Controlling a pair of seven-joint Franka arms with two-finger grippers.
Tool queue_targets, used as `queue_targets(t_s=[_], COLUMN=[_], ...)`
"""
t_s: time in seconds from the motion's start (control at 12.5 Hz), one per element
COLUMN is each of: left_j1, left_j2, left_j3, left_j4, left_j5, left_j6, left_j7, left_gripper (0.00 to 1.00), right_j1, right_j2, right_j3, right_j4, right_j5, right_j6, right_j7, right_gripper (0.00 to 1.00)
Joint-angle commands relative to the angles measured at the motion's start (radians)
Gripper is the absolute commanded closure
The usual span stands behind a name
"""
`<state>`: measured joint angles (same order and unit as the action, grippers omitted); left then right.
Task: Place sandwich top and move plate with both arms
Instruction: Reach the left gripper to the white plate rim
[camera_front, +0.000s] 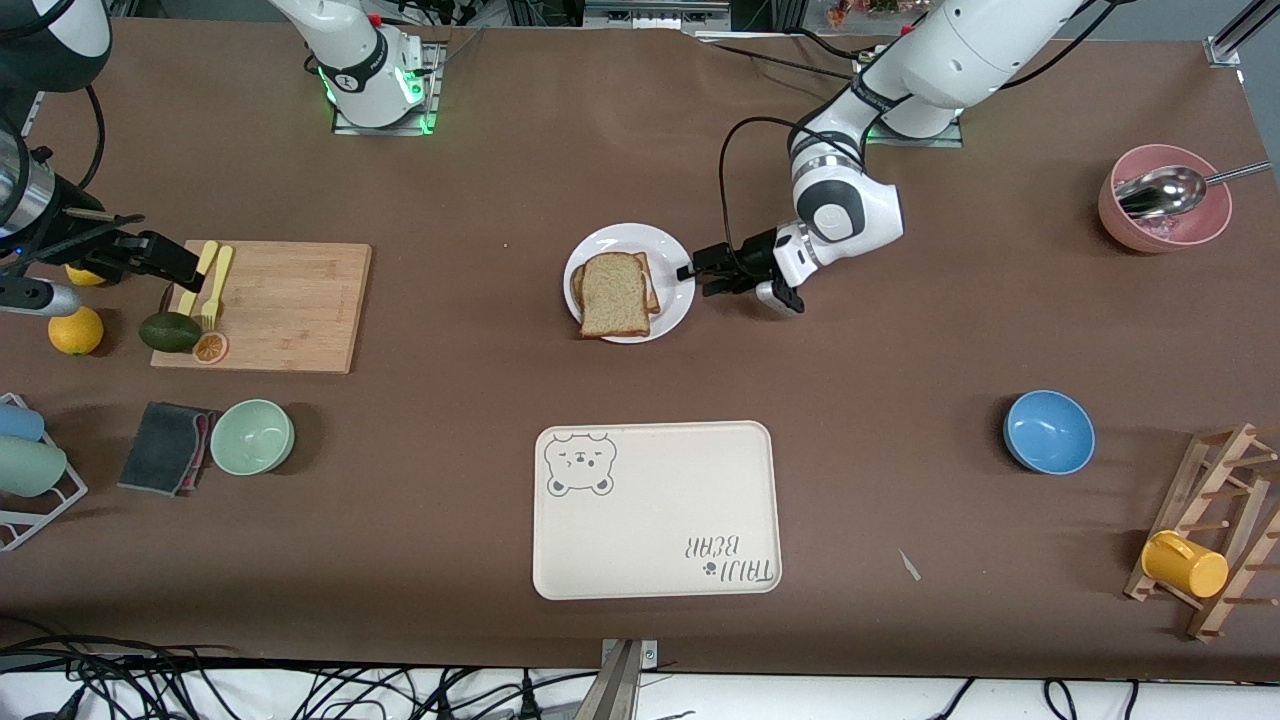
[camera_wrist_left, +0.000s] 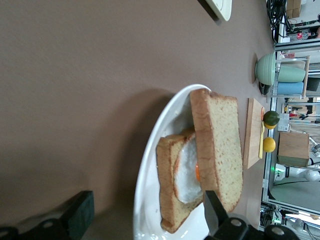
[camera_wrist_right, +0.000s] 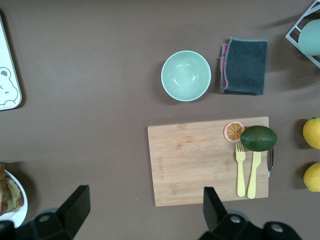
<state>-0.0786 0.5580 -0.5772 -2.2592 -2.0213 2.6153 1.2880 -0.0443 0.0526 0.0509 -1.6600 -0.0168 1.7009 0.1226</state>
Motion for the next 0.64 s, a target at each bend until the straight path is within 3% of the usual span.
queue_targets(t_s=[0.0,0.24,0.48,0.56], left_j1=[-0.041,-0.052,-0.055,-0.067], left_j2=[-0.003,-0.003,-0.004,-0.003], left_j3=[0.002,0.002,0.000,0.002], left_j4=[0.013,0.013,0.015,0.017], left_j5=[-0.069,-0.091,-0.099,-0.115], left_j6=[0.016,0.016,0.016,0.016], left_j7=[0.042,0.042,0.042,0.043], left_gripper=[0.04,0.16,0.43,0.45], right_j1=[0.001,0.004,0.001,0.000], right_j2=[0.000,0.000,0.001,0.001], right_j3=[-0.003,0.001,-0.005,-0.005], right_j4=[0.008,0.009,0.013,0.013], right_j5=[-0.043,-0.045,-0.034,-0.034], right_j6=[-0.013,-0.012,-0.015,-0.017], right_j7=[-0.008,-0.014,0.005,0.008], right_gripper=[0.00,0.00,0.00,0.00])
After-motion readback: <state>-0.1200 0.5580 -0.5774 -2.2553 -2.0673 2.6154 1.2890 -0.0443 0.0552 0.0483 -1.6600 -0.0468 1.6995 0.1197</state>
